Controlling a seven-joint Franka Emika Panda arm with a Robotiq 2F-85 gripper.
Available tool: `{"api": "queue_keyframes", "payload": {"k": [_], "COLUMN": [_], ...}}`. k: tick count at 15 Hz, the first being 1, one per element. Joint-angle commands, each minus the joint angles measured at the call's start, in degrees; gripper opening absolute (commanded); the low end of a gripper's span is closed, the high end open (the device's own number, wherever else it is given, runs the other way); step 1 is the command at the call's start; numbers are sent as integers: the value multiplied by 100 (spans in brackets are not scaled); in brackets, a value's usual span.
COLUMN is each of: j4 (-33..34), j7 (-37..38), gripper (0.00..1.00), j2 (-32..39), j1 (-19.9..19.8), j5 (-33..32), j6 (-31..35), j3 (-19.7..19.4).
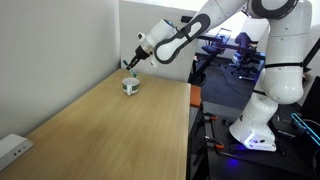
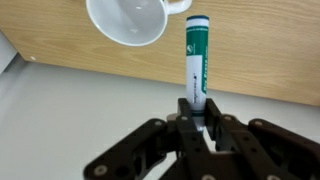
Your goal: Take the marker out of the mug and put it on the counter.
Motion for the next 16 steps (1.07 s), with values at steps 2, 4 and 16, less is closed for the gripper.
{"api": "queue_keyframes", "payload": {"k": [2, 4, 16], "j4": [-357, -361, -324], "j7": [-603, -899, -3963], "gripper": [5, 5, 5], "j2": [-357, -348, -805], "j1": [-441, -606, -285], "j5": [240, 335, 1343], "j6": [-480, -819, -3821], "j3": [852, 1199, 936]}}
